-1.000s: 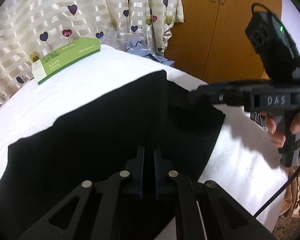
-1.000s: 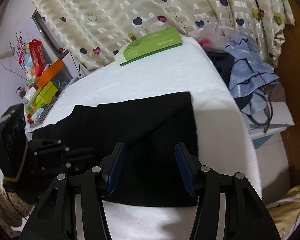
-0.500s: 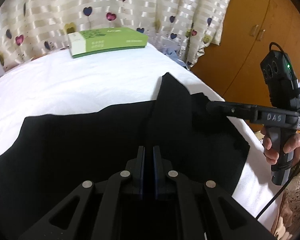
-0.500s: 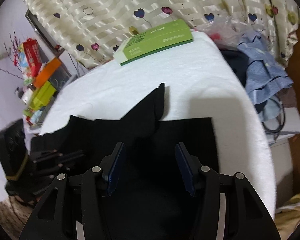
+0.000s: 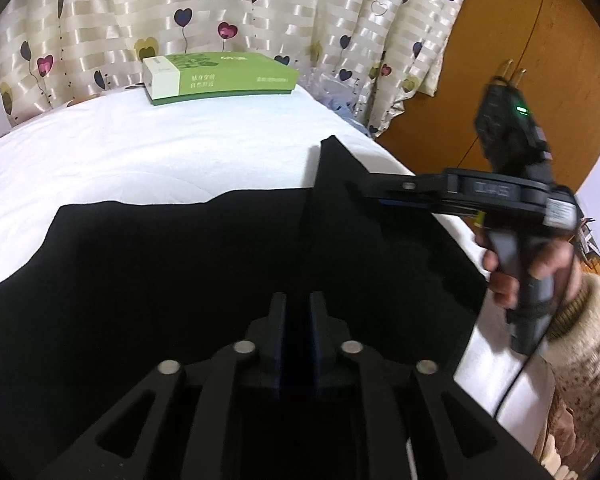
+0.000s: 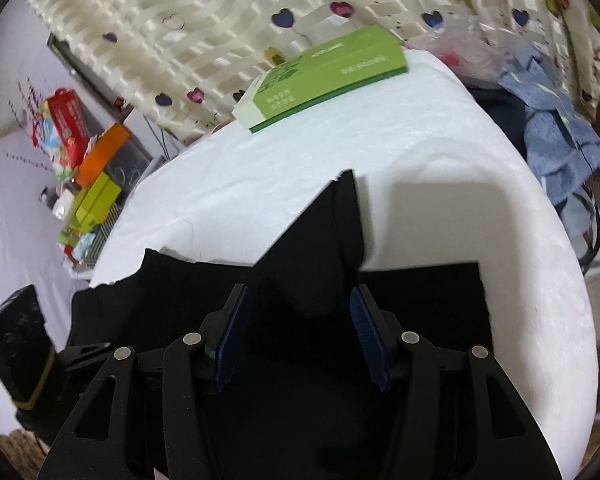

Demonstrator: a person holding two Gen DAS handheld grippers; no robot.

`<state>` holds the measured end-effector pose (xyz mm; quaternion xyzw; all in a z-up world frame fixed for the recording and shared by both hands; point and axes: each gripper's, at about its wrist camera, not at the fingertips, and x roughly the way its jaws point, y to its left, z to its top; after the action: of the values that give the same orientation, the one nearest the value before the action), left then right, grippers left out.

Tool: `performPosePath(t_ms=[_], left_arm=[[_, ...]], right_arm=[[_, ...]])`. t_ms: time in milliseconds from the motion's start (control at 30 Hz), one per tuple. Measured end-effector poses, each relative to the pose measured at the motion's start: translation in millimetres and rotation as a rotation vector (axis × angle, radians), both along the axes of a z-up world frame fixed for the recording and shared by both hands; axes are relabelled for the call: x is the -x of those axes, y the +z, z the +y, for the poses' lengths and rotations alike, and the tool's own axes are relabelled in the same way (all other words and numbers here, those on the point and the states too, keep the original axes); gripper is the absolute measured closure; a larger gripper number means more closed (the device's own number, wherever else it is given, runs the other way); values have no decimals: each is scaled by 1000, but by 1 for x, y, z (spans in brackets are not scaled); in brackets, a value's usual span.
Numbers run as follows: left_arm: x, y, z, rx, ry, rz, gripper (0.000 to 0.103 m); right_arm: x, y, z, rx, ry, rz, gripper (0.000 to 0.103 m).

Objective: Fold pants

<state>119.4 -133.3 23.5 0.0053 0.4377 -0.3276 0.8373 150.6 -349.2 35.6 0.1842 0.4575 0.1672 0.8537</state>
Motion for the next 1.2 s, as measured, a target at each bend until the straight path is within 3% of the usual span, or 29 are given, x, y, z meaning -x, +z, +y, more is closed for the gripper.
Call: performPosePath(t_ms=[67, 100, 167, 233, 333, 433, 500, 700, 867, 1100, 1200], left_arm=[[7, 3, 4, 24, -21, -5, 59], [11, 4, 5, 36, -34, -1, 56], [18, 6, 3, 40, -63, 3, 49], [25, 6, -3, -1, -89, -16, 47], [29, 1, -10, -70, -90, -39, 48], [27, 2, -9, -54, -71, -31, 48], [27, 2, -8, -48, -53, -24, 50], [29, 3, -10, -74, -28, -32, 71], [43, 12, -19, -43, -82, -49, 86], [69, 10, -47, -69, -190, -56, 87], [73, 5, -50, -76, -204, -36, 87]], right_arm=[[1, 1, 4, 21, 22, 2, 50], [2, 1, 5, 37, 25, 0, 52], [5, 3, 3, 53, 26, -9, 75], [8, 4, -1, 20, 34, -8, 90], [13, 11, -7, -41, 50, -21, 94], [20, 19, -11, -56, 49, -38, 95], [25, 26, -15, -53, 42, -47, 95], [36, 42, -28, -41, 6, -62, 95], [54, 48, -45, -21, -39, -38, 95], [85, 45, -67, -8, -103, -2, 95], [87, 37, -63, 50, -127, 36, 95]])
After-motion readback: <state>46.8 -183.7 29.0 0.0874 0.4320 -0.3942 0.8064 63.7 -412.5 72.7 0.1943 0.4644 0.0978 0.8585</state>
